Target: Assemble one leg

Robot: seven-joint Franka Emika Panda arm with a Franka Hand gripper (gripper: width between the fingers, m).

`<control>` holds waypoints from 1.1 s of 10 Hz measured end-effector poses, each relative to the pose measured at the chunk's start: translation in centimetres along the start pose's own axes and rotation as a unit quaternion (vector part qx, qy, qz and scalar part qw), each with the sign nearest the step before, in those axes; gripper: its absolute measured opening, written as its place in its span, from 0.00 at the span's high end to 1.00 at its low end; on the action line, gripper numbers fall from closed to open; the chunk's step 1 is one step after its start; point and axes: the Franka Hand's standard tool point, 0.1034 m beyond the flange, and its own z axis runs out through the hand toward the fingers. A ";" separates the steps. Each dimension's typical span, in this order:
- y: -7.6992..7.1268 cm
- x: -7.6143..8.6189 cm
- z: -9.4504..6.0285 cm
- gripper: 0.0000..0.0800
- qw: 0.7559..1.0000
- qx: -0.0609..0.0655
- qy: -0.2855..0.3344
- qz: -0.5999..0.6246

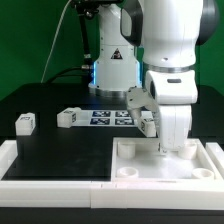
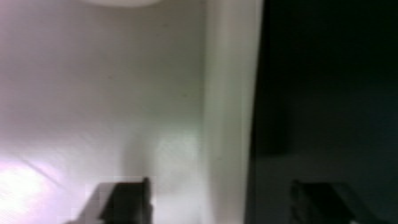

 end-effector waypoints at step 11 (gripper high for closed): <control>-2.9 0.1 -3.9 0.19 0.998 -0.017 -0.011 0.056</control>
Offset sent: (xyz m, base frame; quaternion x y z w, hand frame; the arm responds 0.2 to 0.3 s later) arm 0.0000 0.0000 0.0000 0.0000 0.0000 0.0000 1.0000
